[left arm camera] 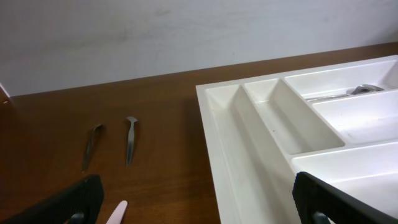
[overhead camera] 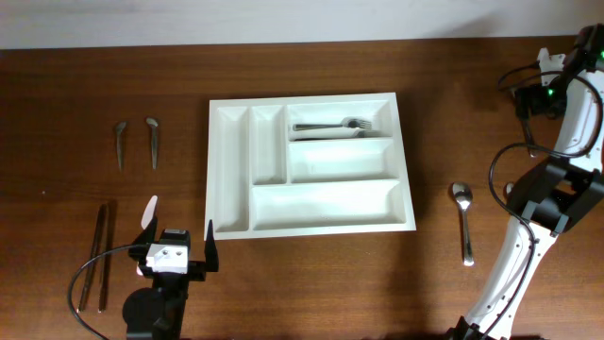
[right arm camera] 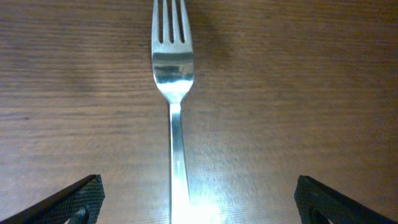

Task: Pack container
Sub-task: 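Move the right gripper back to the rightmost silver fork, then lower the right gripper onto the rightmost fork handle and close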

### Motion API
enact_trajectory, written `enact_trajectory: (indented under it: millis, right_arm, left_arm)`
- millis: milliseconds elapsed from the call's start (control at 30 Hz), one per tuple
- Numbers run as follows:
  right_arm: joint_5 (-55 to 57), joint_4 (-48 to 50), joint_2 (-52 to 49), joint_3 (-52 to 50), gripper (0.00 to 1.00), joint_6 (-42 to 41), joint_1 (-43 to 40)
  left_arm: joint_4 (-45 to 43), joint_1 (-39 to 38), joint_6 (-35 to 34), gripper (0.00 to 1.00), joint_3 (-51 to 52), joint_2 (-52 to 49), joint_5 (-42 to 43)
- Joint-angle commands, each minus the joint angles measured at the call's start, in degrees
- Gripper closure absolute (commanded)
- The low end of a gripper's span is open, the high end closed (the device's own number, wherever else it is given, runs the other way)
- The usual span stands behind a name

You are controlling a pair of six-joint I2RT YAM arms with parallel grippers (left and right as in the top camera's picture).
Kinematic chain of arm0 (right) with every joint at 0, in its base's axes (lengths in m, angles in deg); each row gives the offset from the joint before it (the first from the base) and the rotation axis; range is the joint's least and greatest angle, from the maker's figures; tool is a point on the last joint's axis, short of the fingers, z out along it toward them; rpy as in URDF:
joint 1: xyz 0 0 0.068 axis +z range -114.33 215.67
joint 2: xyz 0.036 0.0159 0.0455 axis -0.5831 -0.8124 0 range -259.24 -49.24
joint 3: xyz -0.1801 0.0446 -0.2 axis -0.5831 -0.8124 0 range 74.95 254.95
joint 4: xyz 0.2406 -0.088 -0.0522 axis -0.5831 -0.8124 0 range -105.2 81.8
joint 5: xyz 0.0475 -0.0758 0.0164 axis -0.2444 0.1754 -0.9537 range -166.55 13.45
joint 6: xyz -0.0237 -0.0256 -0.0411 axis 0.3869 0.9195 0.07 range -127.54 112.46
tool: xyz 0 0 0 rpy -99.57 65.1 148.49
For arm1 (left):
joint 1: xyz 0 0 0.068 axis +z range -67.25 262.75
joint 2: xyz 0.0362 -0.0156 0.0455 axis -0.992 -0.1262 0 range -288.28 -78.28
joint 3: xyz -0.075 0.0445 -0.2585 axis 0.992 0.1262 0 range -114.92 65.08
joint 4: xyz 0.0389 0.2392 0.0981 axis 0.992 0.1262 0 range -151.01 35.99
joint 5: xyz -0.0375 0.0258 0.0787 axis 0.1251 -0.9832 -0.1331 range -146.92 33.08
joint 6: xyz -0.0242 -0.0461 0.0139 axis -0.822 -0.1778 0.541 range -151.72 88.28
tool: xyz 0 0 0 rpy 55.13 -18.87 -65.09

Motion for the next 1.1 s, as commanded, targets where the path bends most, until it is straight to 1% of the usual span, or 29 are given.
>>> enact_trajectory:
  millis: [0, 567, 1067]
  right_arm:
    - [-0.5, 1.1, -1.3, -0.3, 0.01, 1.3, 0.3]
    - [-0.6, 1.4, -3.6, -0.3, 0.01, -0.2, 0.2]
    - [-2.1, -0.5, -5.1, -1.0, 0.01, -1.2, -1.2]
  left_arm:
    - [-0.2, 0.3, 0.9, 0.01, 0.4, 0.4, 0.2]
    - [-0.2, 0.3, 0.9, 0.01, 0.4, 0.4, 0.2]
    - [-0.2, 0.3, 0.9, 0.01, 0.4, 0.4, 0.2]
